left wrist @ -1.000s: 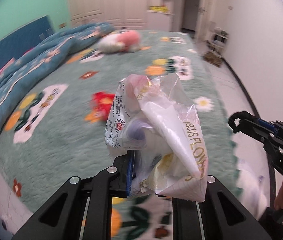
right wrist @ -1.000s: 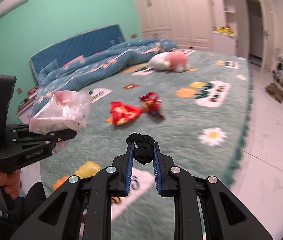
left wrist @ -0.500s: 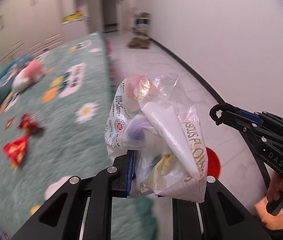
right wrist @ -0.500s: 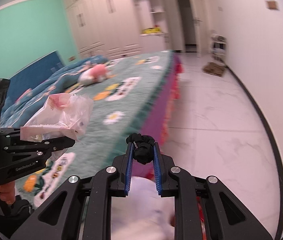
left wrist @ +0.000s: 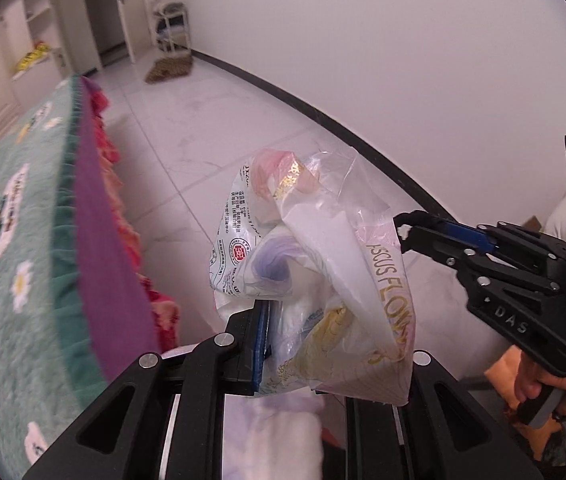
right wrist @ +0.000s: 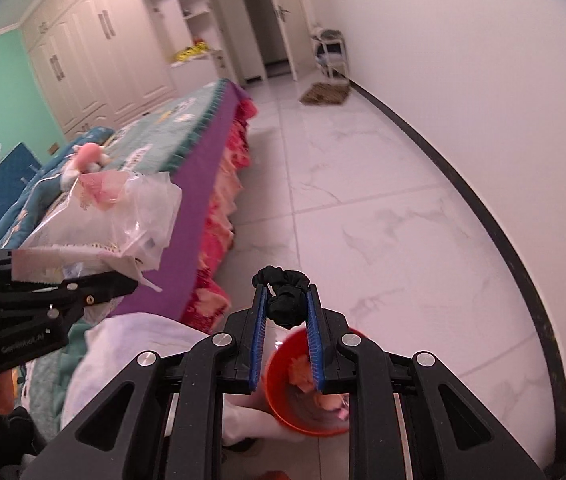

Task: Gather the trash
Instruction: 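Carry the plastic bag and black hair tie toward the orange bin, then open the left gripper over the bin while the right drops the hair tie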

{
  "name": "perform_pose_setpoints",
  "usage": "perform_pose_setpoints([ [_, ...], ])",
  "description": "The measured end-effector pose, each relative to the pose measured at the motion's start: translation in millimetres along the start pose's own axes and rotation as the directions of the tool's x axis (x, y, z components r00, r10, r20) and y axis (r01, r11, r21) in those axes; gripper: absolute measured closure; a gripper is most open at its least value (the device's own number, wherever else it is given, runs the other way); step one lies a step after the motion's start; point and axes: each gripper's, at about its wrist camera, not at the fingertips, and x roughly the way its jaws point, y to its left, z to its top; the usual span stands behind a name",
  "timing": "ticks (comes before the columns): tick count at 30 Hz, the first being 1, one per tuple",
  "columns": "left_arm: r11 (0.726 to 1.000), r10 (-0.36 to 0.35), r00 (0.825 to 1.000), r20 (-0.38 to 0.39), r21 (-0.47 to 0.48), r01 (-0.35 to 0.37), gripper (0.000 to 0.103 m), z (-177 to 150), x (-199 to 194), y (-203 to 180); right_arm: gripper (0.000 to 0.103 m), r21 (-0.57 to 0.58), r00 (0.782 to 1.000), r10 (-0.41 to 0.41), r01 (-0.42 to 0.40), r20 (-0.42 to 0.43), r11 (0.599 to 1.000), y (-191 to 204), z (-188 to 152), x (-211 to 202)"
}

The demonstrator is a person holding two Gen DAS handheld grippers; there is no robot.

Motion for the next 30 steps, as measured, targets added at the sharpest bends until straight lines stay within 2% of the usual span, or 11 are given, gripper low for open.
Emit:
perform_pose_setpoints([
  [5,0.999,-0.031,0.998,-0.060,0.009,0.032,0.085,10,34,-8,0.084,0.027,1.000,-0.004,0.005,-0.024,1.000,-19,-11,10],
  [15,0.997,-0.071,0.985,-0.156,0.013,0.074,0.085,14,75,-38,0.082,0.088,0.997,-0.008,0.014,-0.076,0.996,-39,-18,51],
  [18,0.997,-0.075,0.983,-0.170,0.006,0.077,0.081,18,86,-39,0.082,0.093,0.996,-0.011,0.020,-0.093,0.995,-42,-20,66],
  [24,0.996,-0.084,0.977,-0.198,-0.010,0.084,0.081,23,99,-38,0.079,0.100,0.989,-0.011,0.026,-0.149,0.995,-48,-28,96],
  [26,0.996,-0.089,0.971,-0.222,-0.001,0.091,0.073,22,105,-41,0.074,0.114,0.988,-0.004,0.022,-0.157,0.993,-50,-29,103],
  [27,0.996,-0.089,0.969,-0.230,0.005,0.093,0.065,22,107,-42,0.073,0.115,0.987,-0.007,0.025,-0.160,0.993,-50,-30,105],
  [30,0.995,-0.092,0.966,-0.243,0.001,0.096,0.059,20,112,-41,0.070,0.126,0.986,-0.023,0.044,-0.166,0.991,-55,-33,107],
])
